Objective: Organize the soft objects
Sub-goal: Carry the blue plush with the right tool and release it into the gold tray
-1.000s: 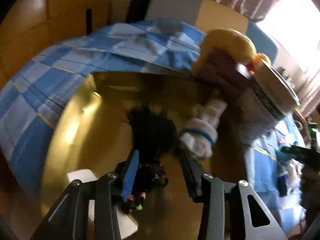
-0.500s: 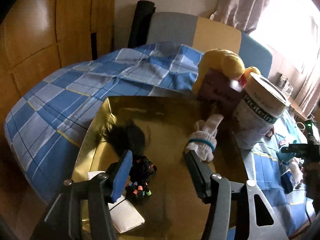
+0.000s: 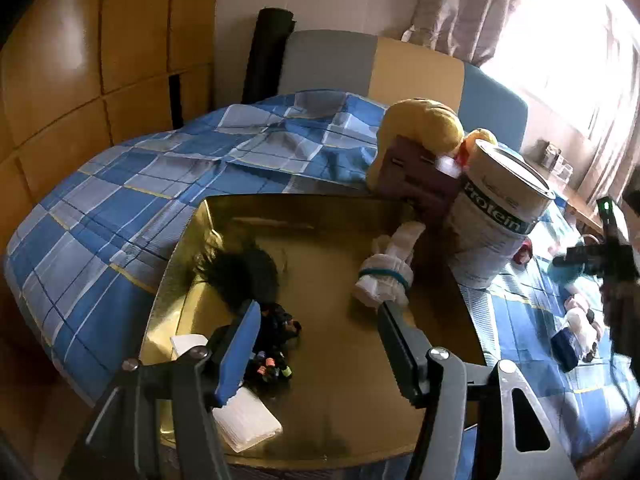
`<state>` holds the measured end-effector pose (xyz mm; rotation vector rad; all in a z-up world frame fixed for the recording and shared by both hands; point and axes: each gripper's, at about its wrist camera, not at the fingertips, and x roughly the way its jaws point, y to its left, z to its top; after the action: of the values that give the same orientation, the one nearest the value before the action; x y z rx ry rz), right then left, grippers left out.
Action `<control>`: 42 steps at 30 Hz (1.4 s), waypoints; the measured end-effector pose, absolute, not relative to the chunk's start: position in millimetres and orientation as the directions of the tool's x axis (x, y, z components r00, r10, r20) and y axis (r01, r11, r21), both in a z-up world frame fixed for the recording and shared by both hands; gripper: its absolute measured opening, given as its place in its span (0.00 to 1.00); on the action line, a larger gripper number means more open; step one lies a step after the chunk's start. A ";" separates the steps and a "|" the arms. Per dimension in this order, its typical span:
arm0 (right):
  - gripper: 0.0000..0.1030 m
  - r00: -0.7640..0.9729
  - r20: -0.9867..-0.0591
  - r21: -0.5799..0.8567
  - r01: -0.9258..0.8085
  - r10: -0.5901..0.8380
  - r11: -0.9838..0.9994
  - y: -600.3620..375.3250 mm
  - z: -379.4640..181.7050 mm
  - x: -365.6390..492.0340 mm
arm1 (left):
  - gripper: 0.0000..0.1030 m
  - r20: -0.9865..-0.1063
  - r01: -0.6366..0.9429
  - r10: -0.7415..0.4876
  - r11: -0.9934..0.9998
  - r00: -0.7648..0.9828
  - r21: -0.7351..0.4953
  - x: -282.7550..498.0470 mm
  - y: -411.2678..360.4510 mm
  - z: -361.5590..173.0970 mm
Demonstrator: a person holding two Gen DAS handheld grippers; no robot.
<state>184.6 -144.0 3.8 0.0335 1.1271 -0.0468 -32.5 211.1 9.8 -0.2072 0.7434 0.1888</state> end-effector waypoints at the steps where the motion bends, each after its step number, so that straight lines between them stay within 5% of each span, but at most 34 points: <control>1: 0.48 0.442 -0.896 -0.004 0.047 -0.025 0.999 -139.6 11.4 187.8 | 0.60 -0.686 -0.240 0.094 0.963 0.721 -0.121 -32.7 210.4 9.7; 15: 0.48 0.627 -0.778 -0.069 -0.042 -0.028 0.997 -55.9 121.5 246.2 | 0.60 -0.691 -0.202 0.060 0.971 0.720 -0.125 -34.6 201.2 6.5; 23: 0.48 0.662 -0.711 0.011 -0.325 0.236 0.945 57.1 168.8 237.8 | 0.60 -0.700 -0.203 0.051 0.970 0.713 -0.136 -35.3 203.1 1.9; 32: 0.48 0.488 -0.745 0.078 -0.612 0.454 0.787 149.9 139.5 176.4 | 0.60 -0.707 -0.262 0.094 0.956 0.700 -0.133 -42.2 222.8 -2.4; 42: 0.49 0.264 -0.837 0.162 -0.717 0.479 0.678 190.1 62.9 116.5 | 0.62 -0.708 -0.372 0.177 0.919 0.684 -0.129 -55.1 256.1 -4.8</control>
<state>116.5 190.1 62.9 -0.2713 1.0187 0.8217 -55.1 256.1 -4.8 -0.2730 0.7594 0.3117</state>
